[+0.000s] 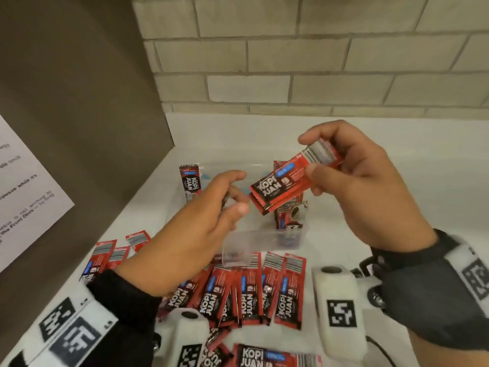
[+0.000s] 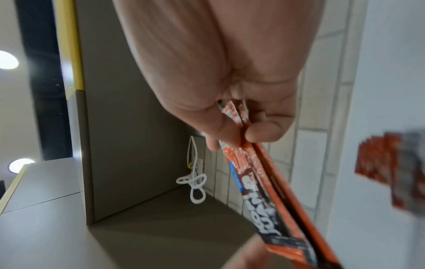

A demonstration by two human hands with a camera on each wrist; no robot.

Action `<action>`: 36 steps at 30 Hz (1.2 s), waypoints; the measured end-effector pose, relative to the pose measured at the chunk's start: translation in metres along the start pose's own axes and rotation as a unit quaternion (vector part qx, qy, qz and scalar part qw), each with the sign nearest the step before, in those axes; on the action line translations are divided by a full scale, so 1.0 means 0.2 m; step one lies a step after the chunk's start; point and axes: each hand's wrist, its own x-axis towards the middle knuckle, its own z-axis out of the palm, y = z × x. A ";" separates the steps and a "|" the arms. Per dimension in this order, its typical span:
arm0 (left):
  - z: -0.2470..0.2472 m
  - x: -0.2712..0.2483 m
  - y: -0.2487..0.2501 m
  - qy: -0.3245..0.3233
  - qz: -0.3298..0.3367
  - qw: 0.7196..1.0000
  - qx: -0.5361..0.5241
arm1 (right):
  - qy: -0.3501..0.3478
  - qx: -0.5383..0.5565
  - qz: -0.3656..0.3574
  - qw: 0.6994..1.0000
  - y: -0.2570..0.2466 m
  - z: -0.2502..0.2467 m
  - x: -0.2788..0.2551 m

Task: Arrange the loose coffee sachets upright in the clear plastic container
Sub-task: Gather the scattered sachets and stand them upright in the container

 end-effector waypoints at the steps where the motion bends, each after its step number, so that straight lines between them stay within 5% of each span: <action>1: 0.00 0.00 -0.02 0.020 -0.010 1.000 -0.016 | -0.003 -0.029 0.000 1.000 0.00 -0.03 0.00; 6: 0.02 -0.02 -0.07 0.060 -0.059 0.994 -0.063 | -0.092 -0.129 0.013 0.987 0.04 -0.09 0.01; 16: 0.13 0.04 -0.03 -0.020 -0.070 0.996 0.047 | -0.134 -0.325 -0.025 0.936 0.14 -0.05 0.01; 24: 0.16 0.07 0.01 -0.047 -0.081 0.995 0.040 | -0.080 -0.336 -0.069 0.936 0.11 -0.06 0.02; 36: 0.21 0.13 0.06 -0.142 -0.072 0.985 0.065 | -0.199 -0.420 0.005 0.886 0.15 -0.01 -0.02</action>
